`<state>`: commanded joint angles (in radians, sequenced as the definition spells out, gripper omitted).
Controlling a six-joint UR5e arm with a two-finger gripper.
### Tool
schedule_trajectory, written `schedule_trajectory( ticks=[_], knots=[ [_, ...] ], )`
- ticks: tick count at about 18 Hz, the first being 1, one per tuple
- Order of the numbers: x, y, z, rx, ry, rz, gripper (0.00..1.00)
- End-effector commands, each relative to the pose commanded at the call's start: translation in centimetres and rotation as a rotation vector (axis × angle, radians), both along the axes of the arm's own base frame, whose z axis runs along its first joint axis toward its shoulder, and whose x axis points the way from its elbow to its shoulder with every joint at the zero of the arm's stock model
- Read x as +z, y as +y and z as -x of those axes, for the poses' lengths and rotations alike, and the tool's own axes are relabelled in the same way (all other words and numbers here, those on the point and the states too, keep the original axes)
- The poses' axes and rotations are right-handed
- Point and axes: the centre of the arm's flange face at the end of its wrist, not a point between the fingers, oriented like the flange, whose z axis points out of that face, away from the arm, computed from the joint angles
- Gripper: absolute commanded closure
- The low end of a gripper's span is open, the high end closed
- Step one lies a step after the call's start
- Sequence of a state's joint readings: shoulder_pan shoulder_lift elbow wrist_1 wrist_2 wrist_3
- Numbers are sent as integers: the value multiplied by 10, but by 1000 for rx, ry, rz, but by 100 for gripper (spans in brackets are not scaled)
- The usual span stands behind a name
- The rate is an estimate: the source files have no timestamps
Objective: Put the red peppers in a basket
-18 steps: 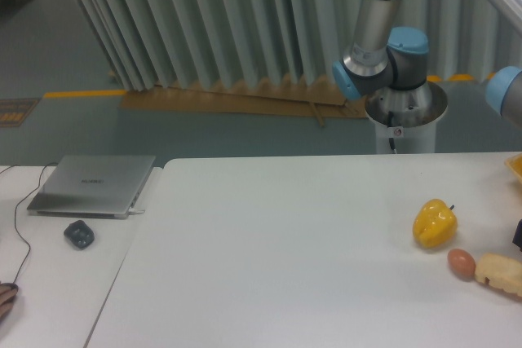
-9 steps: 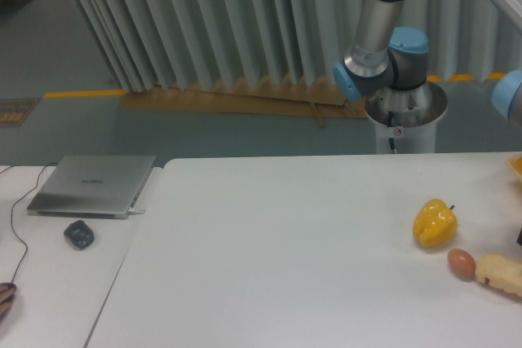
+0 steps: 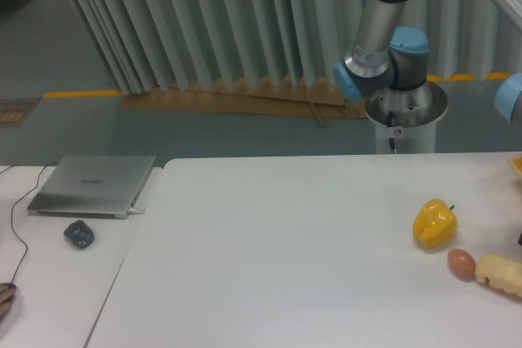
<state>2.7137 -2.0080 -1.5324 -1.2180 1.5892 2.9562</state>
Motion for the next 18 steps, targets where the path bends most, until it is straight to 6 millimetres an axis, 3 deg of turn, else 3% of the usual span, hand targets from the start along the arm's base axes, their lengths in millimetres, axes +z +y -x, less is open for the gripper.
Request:
schedule_trajectory(
  ticks=[3,18],
  knots=[
    [-7,4,-10,24,-6,22,0],
    [-15,3,-8,25,-13,34,0]
  ],
)
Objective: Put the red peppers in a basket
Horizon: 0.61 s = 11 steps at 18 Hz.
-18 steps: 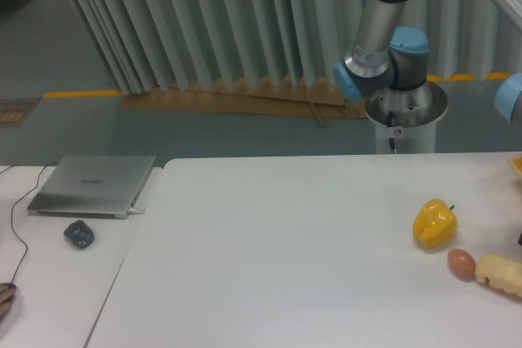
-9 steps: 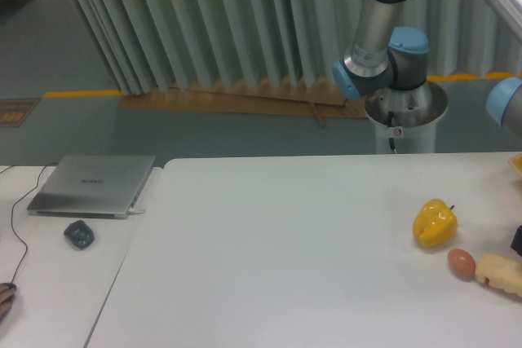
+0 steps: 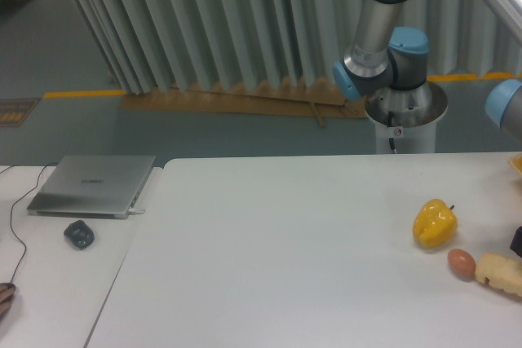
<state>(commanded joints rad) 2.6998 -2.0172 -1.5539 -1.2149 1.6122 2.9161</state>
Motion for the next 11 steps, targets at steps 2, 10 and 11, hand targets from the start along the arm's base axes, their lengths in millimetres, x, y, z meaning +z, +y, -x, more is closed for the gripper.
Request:
schedule_trajectory(
  ticks=[2,10,11],
  knots=[
    [-2,-1,1,2,-3,0,5],
    [-5,-2,2,3,-6,1,36],
    [-5,-2,3,3,-5,1,37]
  ],
)
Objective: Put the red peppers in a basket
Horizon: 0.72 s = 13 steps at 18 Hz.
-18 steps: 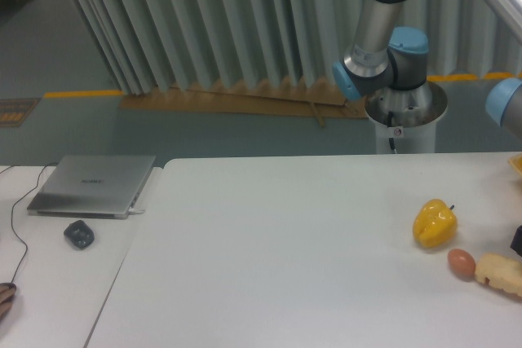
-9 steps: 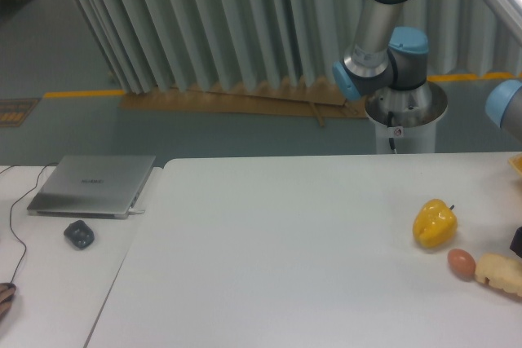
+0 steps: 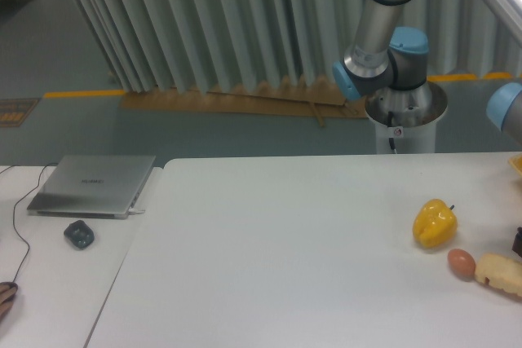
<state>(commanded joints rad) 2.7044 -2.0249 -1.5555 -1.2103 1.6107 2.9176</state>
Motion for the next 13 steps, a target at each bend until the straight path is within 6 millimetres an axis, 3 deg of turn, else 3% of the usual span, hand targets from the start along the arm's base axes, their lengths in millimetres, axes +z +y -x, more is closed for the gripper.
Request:
schedule_trajectory(
  ticks=[5,8,13],
  knots=[
    [1,-1,-1,0,-1,-1,50],
    [3,-2,-1,2,2,-3,63],
    [6,-3,-3,2,4,-5,68]
  ],
)
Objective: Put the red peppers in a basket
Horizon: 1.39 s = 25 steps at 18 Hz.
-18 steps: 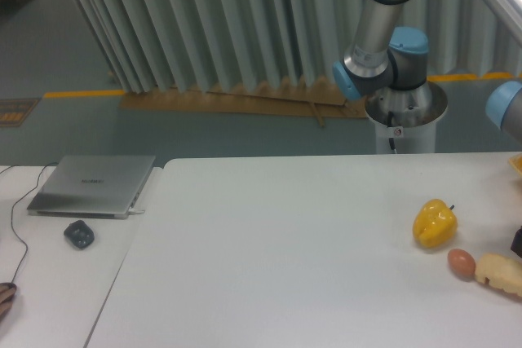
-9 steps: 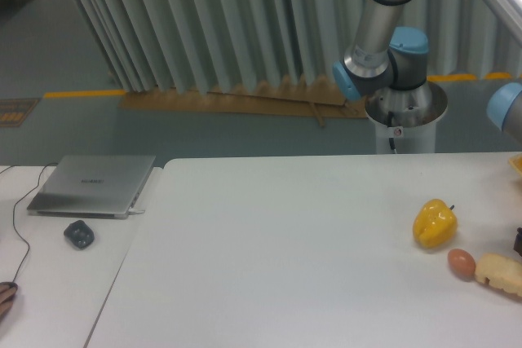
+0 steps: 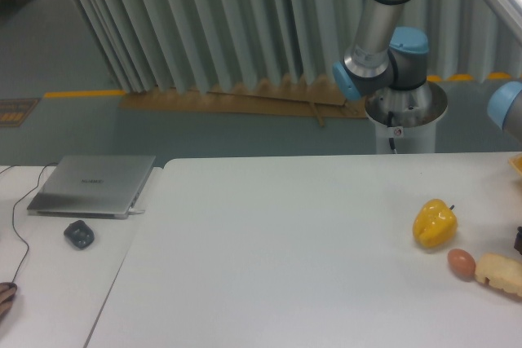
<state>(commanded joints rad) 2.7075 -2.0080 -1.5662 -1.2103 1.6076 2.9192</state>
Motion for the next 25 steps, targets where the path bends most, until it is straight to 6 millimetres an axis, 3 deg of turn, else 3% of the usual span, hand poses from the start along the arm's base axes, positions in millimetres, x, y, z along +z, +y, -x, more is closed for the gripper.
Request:
schedule_trajectory(
  ticks=[7,15,17,19,22,25],
  knots=[
    [21,-4,-5,2,20,-14,68],
    [31,-8,-17,5,11,-37,67],
    [49,-12,-23,8,27,-46,67],
    [53,-12,-26,6,27,-48,67],
    [71,-25,-26,30,22,-67,67],
    [74,-40,-20,64,0,-93,67]
  ],
)
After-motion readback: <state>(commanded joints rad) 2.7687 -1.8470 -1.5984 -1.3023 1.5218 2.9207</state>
